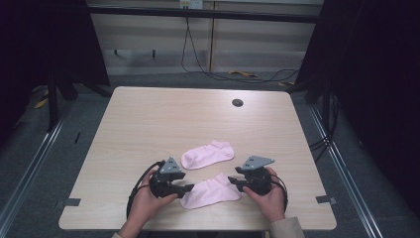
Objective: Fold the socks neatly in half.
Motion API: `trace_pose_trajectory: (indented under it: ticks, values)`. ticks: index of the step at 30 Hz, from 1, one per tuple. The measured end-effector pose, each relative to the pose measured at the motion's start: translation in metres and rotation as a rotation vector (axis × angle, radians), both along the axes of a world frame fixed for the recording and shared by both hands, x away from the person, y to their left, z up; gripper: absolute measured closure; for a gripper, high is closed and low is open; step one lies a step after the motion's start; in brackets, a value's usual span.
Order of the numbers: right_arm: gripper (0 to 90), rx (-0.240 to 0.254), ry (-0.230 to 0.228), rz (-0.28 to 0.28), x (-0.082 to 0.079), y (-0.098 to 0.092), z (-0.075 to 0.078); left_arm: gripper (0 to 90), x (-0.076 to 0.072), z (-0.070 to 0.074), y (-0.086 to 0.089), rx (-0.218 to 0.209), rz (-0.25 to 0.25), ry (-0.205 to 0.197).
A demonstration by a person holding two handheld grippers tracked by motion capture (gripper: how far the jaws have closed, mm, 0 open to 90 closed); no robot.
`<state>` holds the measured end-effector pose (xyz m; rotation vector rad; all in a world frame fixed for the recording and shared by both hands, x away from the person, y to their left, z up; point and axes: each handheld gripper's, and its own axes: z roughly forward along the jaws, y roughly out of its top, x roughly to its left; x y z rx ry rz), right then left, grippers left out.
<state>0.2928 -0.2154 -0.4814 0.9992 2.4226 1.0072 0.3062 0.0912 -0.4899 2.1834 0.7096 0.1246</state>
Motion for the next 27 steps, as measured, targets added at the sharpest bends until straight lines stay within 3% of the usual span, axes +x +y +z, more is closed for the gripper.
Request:
trace_pose_trajectory:
  ticks: [4, 14, 16, 18, 27]
  values:
    - [55.9, -0.025, -0.006, 0.008, 0.001, 0.004, -0.004, 46.2, -0.006, -0.004, 0.006, 0.014, 0.019, 0.01]
    - [56.1, -0.037, -0.002, 0.004, -0.002, 0.002, -0.009, 46.4, -0.02, -0.008, 0.017, 0.042, 0.011, -0.009]
    - [55.9, -0.043, -0.008, 0.004, -0.002, 0.002, -0.01, 46.6, -0.022, -0.01, 0.016, 0.078, -0.001, -0.029]
    - [55.8, -0.043, -0.014, 0.002, -0.002, 0.002, -0.01, 47.1, -0.023, -0.011, 0.016, 0.073, 0.001, -0.04]
    - [57.1, -0.044, -0.014, -0.006, -0.004, 0.002, -0.013, 63.4, -0.024, -0.011, 0.015, 0.071, -0.025, -0.053]
